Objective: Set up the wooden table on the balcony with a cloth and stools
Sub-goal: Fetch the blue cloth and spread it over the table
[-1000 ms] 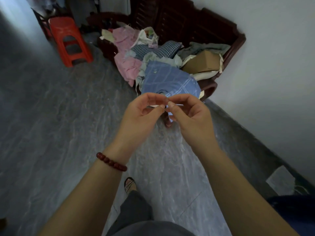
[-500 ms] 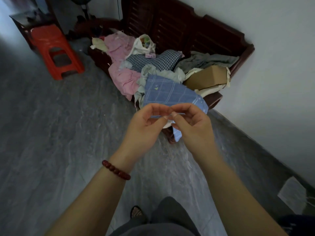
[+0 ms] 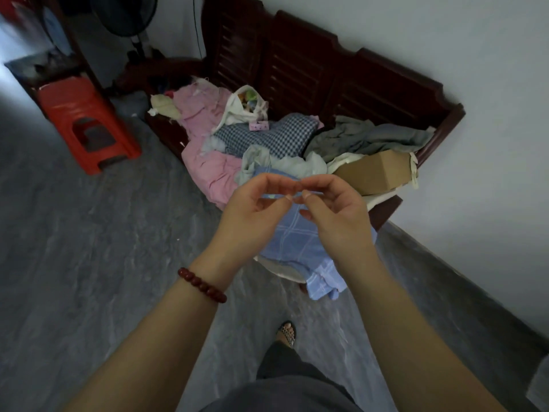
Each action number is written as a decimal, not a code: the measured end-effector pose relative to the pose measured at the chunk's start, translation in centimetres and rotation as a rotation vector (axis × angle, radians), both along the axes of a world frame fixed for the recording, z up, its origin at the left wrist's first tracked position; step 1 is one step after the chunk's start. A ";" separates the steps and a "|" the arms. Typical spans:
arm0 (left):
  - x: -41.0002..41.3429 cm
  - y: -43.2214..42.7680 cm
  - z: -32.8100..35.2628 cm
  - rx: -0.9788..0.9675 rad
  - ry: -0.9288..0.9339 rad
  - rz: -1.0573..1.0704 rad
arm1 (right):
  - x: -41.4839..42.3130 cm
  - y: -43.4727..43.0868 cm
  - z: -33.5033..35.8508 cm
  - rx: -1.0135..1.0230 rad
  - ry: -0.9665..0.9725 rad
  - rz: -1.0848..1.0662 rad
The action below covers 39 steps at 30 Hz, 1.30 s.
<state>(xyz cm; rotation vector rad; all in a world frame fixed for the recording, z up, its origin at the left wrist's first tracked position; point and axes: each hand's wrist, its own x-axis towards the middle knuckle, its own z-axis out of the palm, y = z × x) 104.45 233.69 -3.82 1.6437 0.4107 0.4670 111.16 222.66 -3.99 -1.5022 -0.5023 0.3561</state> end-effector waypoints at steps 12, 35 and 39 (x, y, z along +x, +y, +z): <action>13.1 7.0 -0.6 -0.008 0.030 -0.036 | 14.0 5.6 -0.1 -0.046 0.012 -0.037; 37.0 24.1 -4.5 0.025 0.188 -0.616 | 30.4 20.1 -4.7 -0.159 0.202 -0.614; 39.5 23.6 -6.1 0.042 0.240 -0.784 | 29.7 19.7 -5.8 -0.186 0.275 -0.774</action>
